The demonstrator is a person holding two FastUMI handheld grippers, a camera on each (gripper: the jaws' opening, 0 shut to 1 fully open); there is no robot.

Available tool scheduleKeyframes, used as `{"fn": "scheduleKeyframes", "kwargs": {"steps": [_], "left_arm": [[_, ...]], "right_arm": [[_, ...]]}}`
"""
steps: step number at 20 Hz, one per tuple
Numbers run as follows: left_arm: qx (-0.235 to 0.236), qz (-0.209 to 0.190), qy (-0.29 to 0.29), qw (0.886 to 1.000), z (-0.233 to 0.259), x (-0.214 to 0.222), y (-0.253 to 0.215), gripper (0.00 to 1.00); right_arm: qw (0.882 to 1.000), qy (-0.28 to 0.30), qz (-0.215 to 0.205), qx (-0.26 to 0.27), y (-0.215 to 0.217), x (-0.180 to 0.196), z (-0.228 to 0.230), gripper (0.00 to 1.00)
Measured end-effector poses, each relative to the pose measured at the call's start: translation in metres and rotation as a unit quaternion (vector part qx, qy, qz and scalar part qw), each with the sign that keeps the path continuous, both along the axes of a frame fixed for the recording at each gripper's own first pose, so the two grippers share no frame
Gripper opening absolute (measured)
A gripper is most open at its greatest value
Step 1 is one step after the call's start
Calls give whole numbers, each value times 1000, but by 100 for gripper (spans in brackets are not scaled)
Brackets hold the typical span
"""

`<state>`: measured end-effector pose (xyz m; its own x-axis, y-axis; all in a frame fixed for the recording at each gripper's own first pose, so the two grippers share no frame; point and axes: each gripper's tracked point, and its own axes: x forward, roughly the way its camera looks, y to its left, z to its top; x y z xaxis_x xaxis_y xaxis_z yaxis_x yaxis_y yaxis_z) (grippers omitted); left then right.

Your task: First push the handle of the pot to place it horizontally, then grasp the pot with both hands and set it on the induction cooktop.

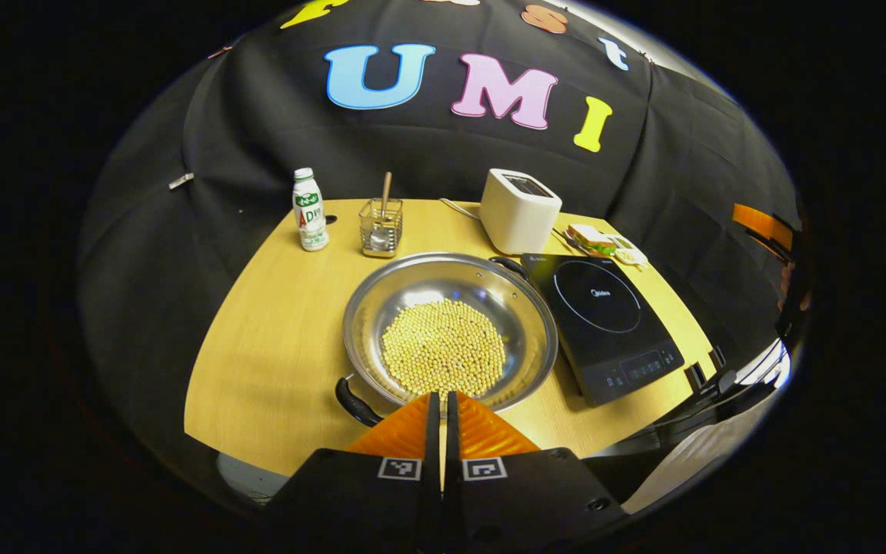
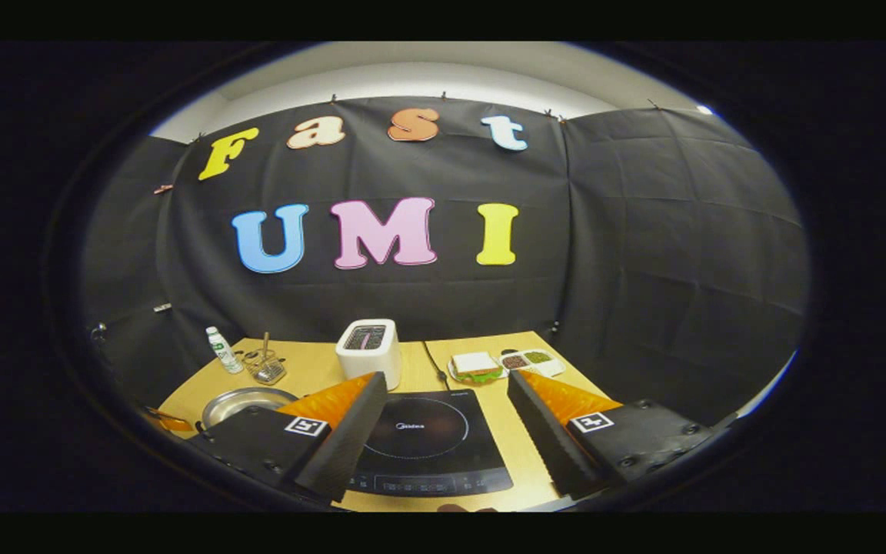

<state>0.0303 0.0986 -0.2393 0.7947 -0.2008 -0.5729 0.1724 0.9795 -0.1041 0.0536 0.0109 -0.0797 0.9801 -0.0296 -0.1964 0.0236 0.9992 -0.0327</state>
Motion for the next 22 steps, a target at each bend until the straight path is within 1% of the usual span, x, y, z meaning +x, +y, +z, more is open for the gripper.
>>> {"fn": "scheduleKeyframes", "kwargs": {"steps": [2, 5, 9, 10, 11, 12, 13, 18, 22], "left_arm": [[-6, -18, 8, 1000, -10, -3, 2, 5], [-4, -29, 34, 999, -31, -6, 12, 5], [-38, -46, 70, 996, -53, -7, 9, 5], [-55, -50, 82, 994, -58, -7, 5, 5], [-69, -51, 90, 992, -61, -5, 2, 5], [-76, -54, 99, 991, -66, -2, 1, 5], [-73, -57, 106, 990, -70, 1, 1, 5], [-29, -77, 135, 987, -87, 15, 5, 5], [-2, -92, 147, 985, -91, 22, 6, 5]], "right_arm": [[1000, -5, -5, -4, 6, -7, 0, 98], [1000, -14, -6, -9, 17, -18, -3, 98], [1000, -12, -9, -12, 25, -31, -10, 98], [1000, -10, -10, -15, 25, -34, -12, 98], [1000, -9, -12, -16, 25, -35, -13, 94], [1000, -9, -15, -15, 24, -37, -13, 98], [1000, -9, -19, -14, 22, -39, -13, 99], [999, -13, -43, -9, 12, -43, -12, 98], [998, -15, -62, -3, 3, -47, -14, 98]]}}
